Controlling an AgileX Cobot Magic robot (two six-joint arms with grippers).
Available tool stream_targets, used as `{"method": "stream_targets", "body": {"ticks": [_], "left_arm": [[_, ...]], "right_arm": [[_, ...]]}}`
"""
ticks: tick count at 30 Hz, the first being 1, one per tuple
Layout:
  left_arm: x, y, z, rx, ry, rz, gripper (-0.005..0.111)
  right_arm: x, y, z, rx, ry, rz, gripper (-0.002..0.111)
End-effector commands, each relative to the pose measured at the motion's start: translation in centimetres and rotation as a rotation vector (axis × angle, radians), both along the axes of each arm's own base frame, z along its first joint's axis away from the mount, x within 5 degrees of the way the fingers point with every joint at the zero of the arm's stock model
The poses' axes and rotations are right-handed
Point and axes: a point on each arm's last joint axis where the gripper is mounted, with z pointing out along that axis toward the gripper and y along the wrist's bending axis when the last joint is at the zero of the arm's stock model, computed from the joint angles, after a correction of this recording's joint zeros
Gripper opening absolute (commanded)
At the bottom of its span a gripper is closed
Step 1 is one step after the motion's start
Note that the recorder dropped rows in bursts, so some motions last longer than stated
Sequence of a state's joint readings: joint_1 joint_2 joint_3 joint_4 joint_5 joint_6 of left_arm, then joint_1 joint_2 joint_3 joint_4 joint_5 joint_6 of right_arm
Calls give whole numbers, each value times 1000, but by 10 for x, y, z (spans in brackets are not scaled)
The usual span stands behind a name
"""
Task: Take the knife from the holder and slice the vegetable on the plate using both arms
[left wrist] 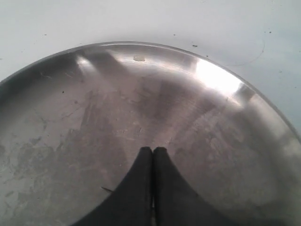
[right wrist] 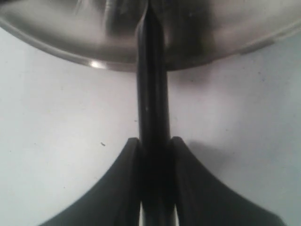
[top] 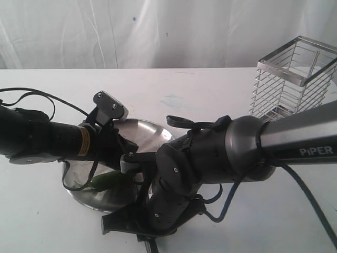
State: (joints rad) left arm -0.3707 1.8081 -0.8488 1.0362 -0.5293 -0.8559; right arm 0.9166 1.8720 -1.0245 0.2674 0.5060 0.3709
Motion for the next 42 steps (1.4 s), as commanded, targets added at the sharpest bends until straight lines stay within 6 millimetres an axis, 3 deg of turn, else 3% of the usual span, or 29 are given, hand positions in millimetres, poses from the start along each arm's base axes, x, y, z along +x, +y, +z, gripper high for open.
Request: {"method": "stream_targets", "body": {"ticks": [1,11,23,31,35,39,42], "left_arm": [[2,0,-5,6,5,-3,0],[7,-2,-37,-26,65,41,0],[0,21,-88,205,289,180,0],[-3,22,-96,224,320,172,0],[9,23,-71,21,248,195,0],[24,45,-14,-257,129,280,0],[22,49,12,-334,71,175,0]], "right_arm": [[0,1,0,6,-3,-4,0],[-1,0,-1,-5,12,-1,0],[-5,-2,-2,-34,51,3,0],[-6,-3,-2,-44,68,4,0],[-6,-3,-2,-42,67,2,0],[-6,-3,-2,-42,68,-2,0],[-6,-3,-2,-40,71,-7,0]]}}
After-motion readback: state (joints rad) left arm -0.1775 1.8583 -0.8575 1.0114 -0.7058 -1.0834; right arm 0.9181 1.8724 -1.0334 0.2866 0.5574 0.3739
